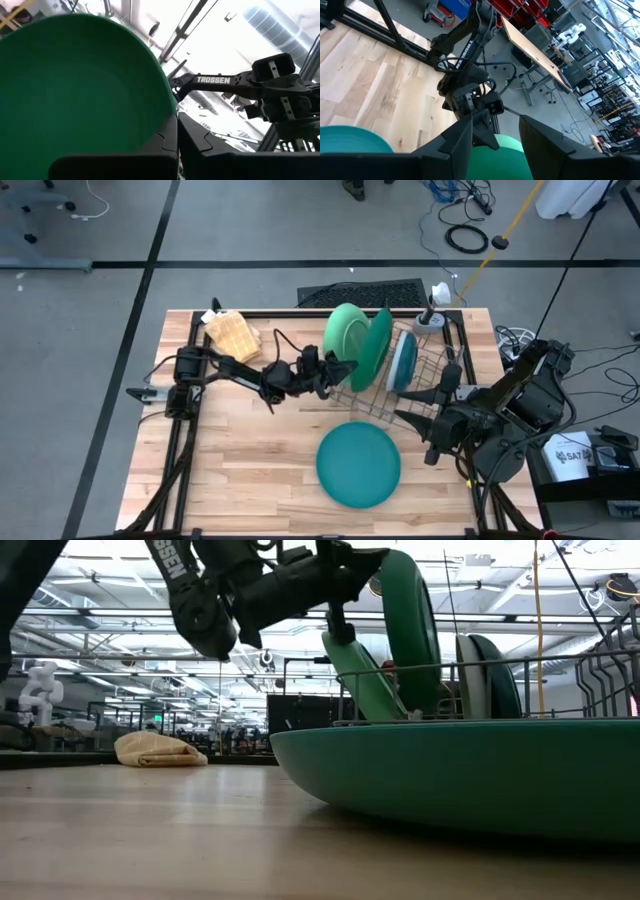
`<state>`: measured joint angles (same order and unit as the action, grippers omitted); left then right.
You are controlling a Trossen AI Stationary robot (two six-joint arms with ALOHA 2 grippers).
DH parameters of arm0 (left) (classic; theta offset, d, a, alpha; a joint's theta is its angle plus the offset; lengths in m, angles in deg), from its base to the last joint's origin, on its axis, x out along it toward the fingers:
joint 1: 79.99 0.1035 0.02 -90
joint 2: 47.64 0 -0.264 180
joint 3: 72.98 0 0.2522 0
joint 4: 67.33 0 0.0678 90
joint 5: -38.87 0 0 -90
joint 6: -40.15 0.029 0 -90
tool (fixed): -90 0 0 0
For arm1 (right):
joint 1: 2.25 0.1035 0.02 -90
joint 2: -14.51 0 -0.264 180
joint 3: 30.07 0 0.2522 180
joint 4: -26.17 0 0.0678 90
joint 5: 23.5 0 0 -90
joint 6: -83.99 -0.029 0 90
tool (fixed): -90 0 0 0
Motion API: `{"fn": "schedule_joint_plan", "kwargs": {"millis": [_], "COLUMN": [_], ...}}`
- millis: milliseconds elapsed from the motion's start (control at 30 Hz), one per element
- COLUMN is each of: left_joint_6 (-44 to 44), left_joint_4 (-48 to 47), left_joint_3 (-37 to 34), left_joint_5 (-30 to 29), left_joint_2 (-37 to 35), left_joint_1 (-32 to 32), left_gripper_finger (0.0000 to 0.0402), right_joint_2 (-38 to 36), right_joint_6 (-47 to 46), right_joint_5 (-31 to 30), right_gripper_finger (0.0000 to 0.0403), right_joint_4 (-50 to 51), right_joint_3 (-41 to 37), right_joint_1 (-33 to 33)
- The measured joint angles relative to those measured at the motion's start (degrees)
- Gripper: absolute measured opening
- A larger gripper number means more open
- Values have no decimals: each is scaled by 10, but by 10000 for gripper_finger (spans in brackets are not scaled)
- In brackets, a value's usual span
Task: Sort dishes
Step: Put the green plate in the dish rack
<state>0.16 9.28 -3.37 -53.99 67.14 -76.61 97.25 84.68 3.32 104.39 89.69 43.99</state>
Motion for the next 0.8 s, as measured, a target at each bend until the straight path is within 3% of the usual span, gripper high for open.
{"fn": "schedule_joint_plan", "kwargs": {"millis": [800], "left_joint_6": [-47], "left_joint_4": [-34], "left_joint_3": [14], "left_joint_5": [-21], "left_joint_2": [3], "left_joint_1": [19], "left_gripper_finger": [2], "right_joint_2": [0], "right_joint_6": [-5], "right_joint_5": [0], "right_gripper_finger": [155], "right_joint_4": [-13], "right_joint_3": [0], "right_joint_1": [-5]}}
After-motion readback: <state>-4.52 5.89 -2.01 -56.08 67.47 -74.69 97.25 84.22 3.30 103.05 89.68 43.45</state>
